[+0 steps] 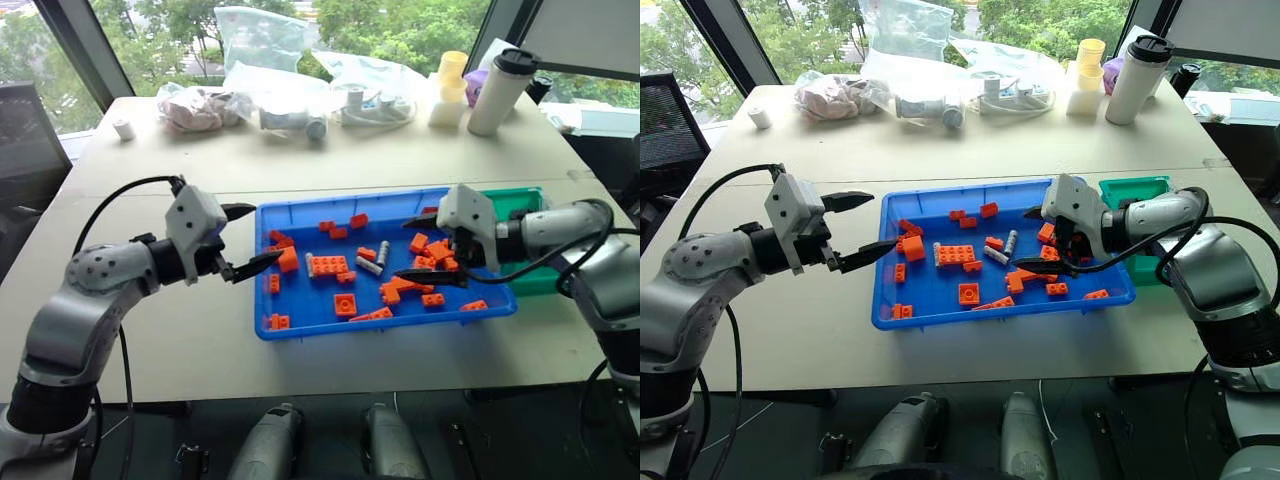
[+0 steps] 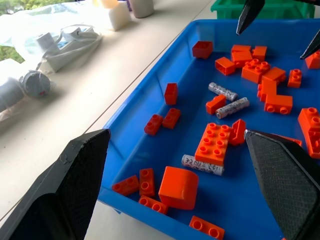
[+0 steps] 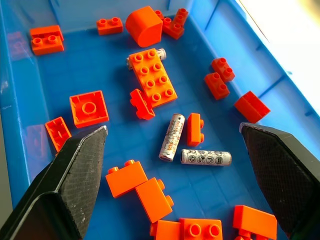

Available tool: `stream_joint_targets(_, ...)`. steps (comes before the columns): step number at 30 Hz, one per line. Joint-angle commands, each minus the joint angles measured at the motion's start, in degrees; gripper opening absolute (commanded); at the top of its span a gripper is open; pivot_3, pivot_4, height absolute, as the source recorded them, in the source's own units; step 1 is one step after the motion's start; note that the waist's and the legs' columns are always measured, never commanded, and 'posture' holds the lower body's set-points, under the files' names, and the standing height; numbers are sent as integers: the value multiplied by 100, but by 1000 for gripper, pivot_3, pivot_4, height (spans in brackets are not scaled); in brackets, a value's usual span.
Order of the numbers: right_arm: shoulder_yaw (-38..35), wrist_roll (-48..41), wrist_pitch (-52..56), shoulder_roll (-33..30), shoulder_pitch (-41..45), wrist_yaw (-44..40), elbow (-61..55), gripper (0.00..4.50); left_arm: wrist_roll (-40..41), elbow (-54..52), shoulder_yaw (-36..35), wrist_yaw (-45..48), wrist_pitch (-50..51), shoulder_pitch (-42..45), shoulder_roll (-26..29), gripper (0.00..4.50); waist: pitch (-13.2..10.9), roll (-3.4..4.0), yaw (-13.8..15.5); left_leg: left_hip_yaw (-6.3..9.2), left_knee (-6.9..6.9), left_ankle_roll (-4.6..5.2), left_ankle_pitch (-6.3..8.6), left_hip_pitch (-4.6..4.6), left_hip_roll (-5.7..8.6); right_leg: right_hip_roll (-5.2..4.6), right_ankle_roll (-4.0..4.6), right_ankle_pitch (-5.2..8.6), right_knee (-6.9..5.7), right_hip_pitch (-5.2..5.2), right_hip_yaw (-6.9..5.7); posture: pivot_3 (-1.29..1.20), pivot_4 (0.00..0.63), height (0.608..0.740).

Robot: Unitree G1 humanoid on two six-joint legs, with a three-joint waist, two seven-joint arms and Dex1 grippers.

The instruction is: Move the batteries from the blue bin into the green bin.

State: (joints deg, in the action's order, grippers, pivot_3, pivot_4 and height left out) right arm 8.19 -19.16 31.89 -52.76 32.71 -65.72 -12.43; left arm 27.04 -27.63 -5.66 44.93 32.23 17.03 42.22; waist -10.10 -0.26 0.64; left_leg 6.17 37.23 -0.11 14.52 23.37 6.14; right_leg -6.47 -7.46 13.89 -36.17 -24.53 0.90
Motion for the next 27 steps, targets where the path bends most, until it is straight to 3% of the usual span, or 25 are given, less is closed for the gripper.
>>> stream_joint_targets(1,21,101,-155,85,248,-64,67,4391,84,-191,-165,-46,2,-6,50,4500,0,0,0,0,0,0,0,0,0,0,0,0,0,0,0,0,150,740)
stream_joint_targets(13,878,559,-271,1142,975,-67,677,4391,93,-255,-210,-210,58,-51,36,4500,0,0,-14,1,-1,-13,-7,0,0,2,0,0,-2,-2,0,0,150,740)
stream_joint_targets(27,1767,1605,-938,2628,1672,63,2858,4391,106,-537,-278,-474,132,-375,56,4500,0,-1,-68,4,-3,-18,-11,0,1,5,0,0,-5,-7,0,0,150,740)
